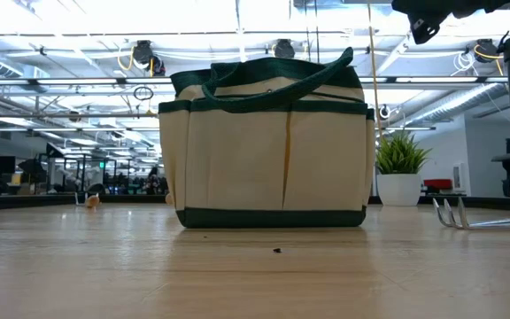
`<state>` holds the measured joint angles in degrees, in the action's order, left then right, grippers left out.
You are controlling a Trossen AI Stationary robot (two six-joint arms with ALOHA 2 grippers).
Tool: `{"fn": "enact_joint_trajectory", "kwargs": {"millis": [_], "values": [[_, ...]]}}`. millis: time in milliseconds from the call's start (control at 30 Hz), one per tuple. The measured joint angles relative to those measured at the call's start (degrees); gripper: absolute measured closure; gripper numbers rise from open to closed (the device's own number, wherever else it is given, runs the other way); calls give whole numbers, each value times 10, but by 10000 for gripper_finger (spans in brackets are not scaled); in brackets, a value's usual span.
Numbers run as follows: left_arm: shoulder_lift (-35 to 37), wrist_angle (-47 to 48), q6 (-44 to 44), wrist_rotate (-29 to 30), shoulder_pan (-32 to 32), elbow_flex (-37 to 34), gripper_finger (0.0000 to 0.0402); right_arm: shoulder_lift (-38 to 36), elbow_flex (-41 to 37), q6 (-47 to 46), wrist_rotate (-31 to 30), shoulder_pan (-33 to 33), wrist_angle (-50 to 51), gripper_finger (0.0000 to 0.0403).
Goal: Pick & Place Garden tools in Gardening bag
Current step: Put the green spray bottle into the white gardening bag
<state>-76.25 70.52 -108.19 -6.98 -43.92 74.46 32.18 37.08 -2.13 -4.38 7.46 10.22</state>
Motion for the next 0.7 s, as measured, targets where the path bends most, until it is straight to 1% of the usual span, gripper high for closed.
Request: {"fn": "enact_joint_trajectory", "kwargs": {"millis": [133,367,533,700], "values": [[0,0,-10,0,0,0,353,0,0,0,0,0,0,403],[0,27,-44,0,0,0,278,0,0,0,0,0,0,403],[-9,30,-46,-1,0,0,232,0,0,5,0,0,0,403],[-34,30,-39,-30,0,0,204,0,0,10,-1,0,0,403]]}}
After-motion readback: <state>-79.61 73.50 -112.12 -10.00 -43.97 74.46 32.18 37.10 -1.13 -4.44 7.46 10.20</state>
